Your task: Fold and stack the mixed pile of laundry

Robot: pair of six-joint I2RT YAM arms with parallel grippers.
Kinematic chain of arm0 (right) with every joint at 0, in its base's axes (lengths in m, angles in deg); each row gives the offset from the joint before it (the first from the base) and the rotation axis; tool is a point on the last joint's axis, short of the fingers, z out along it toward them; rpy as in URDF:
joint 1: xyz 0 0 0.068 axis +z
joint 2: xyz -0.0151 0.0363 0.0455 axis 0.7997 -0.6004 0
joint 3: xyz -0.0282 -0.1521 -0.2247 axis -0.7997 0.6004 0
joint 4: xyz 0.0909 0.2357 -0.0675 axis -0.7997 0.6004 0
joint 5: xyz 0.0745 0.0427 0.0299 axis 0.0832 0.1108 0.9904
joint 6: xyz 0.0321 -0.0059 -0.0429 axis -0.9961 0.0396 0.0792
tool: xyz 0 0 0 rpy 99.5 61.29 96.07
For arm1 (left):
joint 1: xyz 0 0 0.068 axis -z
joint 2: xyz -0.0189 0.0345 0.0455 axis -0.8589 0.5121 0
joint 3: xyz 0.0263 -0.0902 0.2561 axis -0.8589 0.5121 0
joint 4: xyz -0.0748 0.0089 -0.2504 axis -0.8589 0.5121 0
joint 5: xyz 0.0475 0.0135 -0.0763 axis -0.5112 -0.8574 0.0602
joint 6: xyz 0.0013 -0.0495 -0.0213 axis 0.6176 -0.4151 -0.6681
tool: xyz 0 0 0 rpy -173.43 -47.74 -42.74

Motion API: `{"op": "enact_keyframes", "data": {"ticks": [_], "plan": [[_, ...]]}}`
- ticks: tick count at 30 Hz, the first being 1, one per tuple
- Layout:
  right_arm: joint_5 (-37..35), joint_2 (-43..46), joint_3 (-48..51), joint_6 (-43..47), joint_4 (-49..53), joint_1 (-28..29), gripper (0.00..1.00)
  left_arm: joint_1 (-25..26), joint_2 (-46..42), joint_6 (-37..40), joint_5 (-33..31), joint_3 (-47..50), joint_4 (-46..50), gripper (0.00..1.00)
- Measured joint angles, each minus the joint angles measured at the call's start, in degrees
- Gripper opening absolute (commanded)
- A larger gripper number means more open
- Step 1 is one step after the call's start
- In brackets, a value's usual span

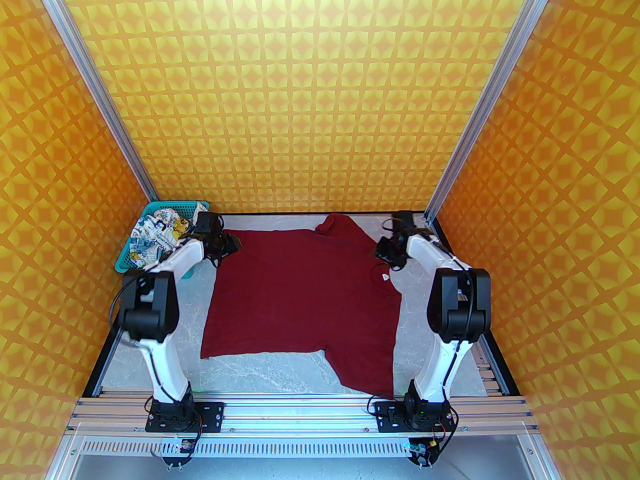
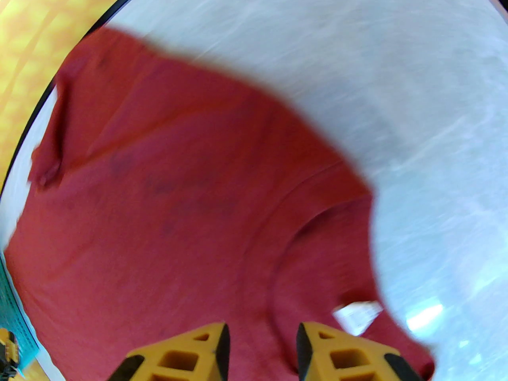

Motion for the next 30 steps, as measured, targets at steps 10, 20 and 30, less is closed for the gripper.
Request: {"op": "enact_keyframes", "data": {"ticks": [10, 20, 30], "plan": [[-0.17, -12.39, -9.79, 0.81, 0.55, -0.04, 0.32, -0.15, 15.52, 2.19, 0.13, -10.82, -2.43, 0.36], [0.15, -25.11, -29.35, 0.74, 5.01, -0.42, 0.33, -1.86, 28.2, 3.69, 0.42, -29.73, 1.88, 0.37], [1.51, -30.1, -38.84, 0.79, 8.72, -0.46, 0.35, -2.99, 33.44, 5.2, 0.63, -39.8, 6.75, 0.44]]}}
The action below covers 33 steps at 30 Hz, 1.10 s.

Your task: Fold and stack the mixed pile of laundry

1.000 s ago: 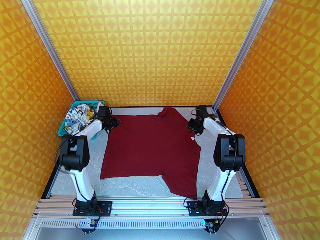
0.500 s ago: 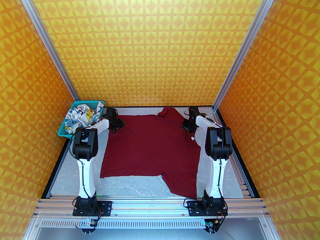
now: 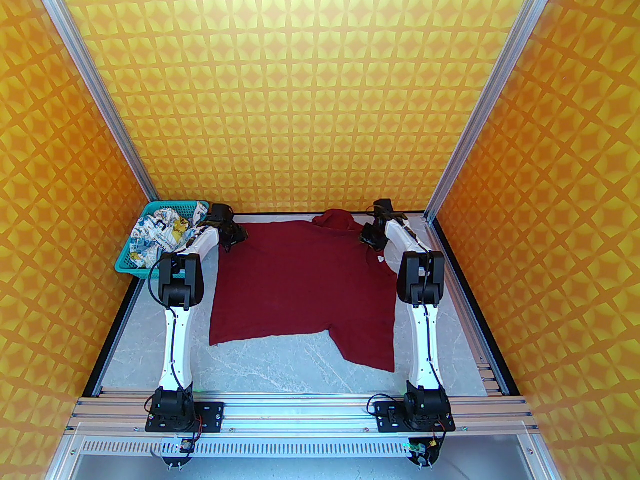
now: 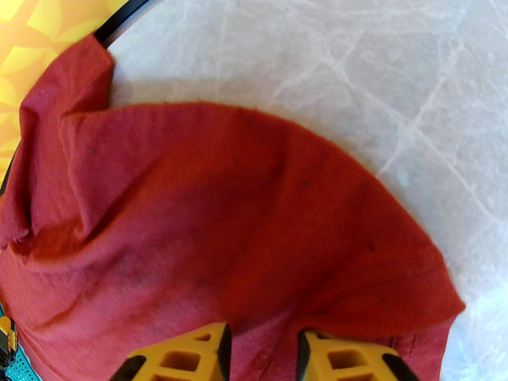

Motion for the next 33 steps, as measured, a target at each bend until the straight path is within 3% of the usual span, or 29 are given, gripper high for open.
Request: {"op": "enact_keyframes", "data": {"ticks": [4, 11, 17, 20, 24, 33], "plan": [[0.33, 10.1, 14.34, -0.5, -2.01, 0.0, 0.37, 0.28, -5.03, 0.35, -0.07, 6.56, 0.0, 0.48], [1.88, 42.66, 51.19, -2.64, -12.96, 0.0, 0.38, 3.15, -35.8, -2.6, -3.61, 39.54, -4.63, 0.51], [2.84, 58.18, 71.32, -2.12, -14.84, 0.0, 0.4, 5.4, -59.39, -8.35, -6.91, 66.23, -3.17, 0.49], [2.84, 62.27, 76.63, -1.36, -13.53, 0.0, 0.4, 5.33, -66.01, -10.21, -8.24, 76.26, 2.69, 0.5], [2.86, 65.51, 78.49, -0.57, -12.66, 0.0, 0.4, 5.35, -70.79, -12.04, -8.9, 82.38, 8.57, 0.52], [5.05, 65.99, 81.07, -0.48, -13.11, 0.0, 0.4, 5.35, -70.4, -15.56, -9.22, 87.27, 9.77, 0.49]]}}
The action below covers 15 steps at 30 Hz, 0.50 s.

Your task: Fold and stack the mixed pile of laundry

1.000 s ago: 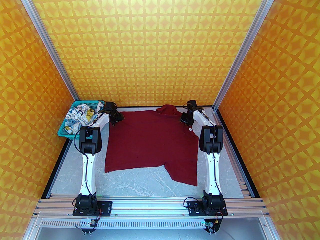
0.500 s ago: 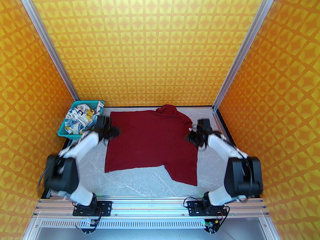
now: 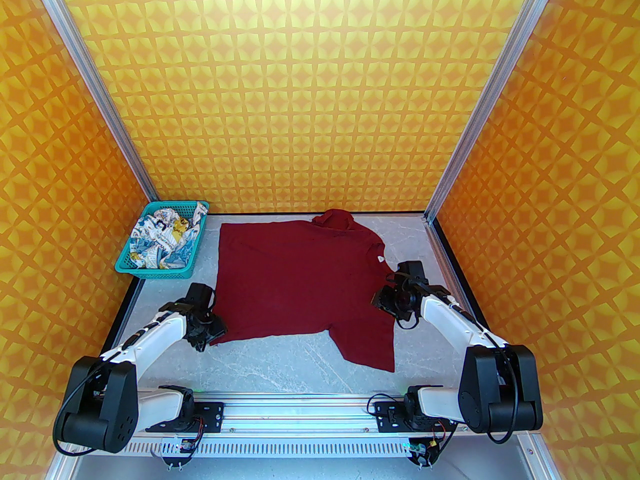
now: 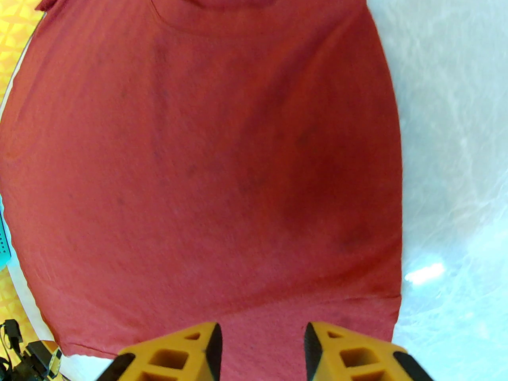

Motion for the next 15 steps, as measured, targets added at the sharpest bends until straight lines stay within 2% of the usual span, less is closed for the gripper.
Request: {"op": "enact_keyframes", "data": {"ticks": [4, 11, 15], "plan": [[0.42, -0.02, 0.07, -0.17, -0.07, 0.0, 0.39, 0.04, 0.68, -0.74, -0.52, -0.02, -0.17, 0.43], [0.37, 1.07, 0.15, -1.07, 1.01, -0.55, 0.39, 0.04, 0.98, -1.57, -2.43, -0.07, 0.9, 0.18], [0.63, 2.64, 0.94, -2.14, 2.91, -3.74, 0.38, 0.11, 0.15, -1.31, -1.97, 0.28, -0.55, 0.06]]}}
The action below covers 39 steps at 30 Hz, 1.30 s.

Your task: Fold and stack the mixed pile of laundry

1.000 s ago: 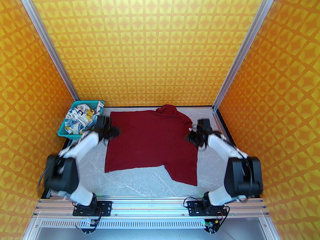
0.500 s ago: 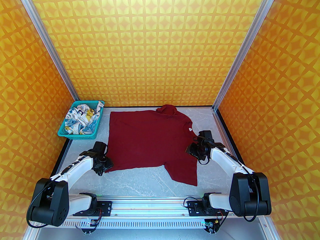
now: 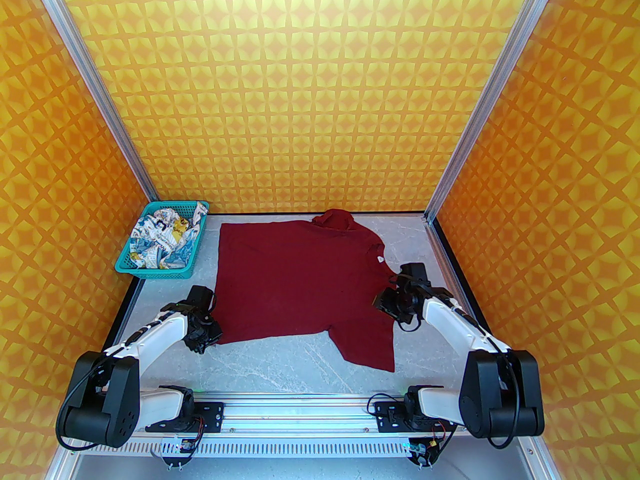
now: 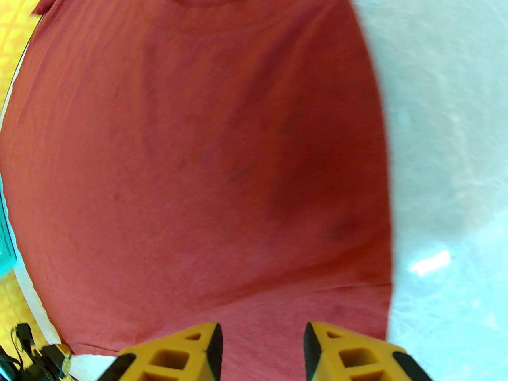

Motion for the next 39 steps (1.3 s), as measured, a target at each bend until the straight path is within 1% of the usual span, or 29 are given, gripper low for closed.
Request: {"op": "enact_keyframes", "data": {"ticks": [2, 6, 12, 16, 18, 20, 24, 27, 31, 39], "plan": [[0.44, 0.96, 1.22, -0.61, 1.27, -2.62, 0.39, 0.15, -0.83, 0.02, 0.26, 0.0, -0.87, 0.01], [0.76, 2.91, 5.22, -1.99, 4.0, -7.3, 0.4, 0.2, -3.56, 0.48, 0.59, -0.07, -1.38, 0.0], [2.12, 3.34, 9.4, -3.54, 4.66, -7.72, 0.41, 0.2, -4.66, 0.87, 0.68, -0.81, -1.66, 0.0], [2.29, 3.34, 11.13, -4.52, 4.63, -5.79, 0.4, 0.2, -5.57, 1.18, 0.68, -0.83, -1.64, 0.0], [1.66, 3.39, 11.19, -4.85, 4.42, -4.61, 0.37, 0.2, -6.12, 1.36, 0.7, -0.83, -1.64, 0.0], [0.57, 3.41, 11.26, -5.46, 4.42, -3.67, 0.31, 0.2, -6.19, 1.53, 0.7, -0.9, -1.7, 0.0], [0.37, 3.61, 11.65, -6.34, 4.46, -2.73, 0.11, 0.2, -6.19, 1.57, 0.72, -0.9, -1.68, 0.0], [1.22, 3.8, 11.69, -6.29, 4.85, -2.19, 0.01, 0.2, -6.49, 1.6, 0.83, -0.9, -1.68, 0.0], [1.9, 5.92, 11.3, -6.34, 6.62, -2.19, 0.0, 0.2, -7.37, 1.75, 0.87, -0.9, -1.64, 0.0], [2.05, 14.36, 8.87, -4.68, 14.38, -2.19, 0.0, 0.2, -9.31, 2.21, 0.9, -1.44, -1.16, 0.0]]}}
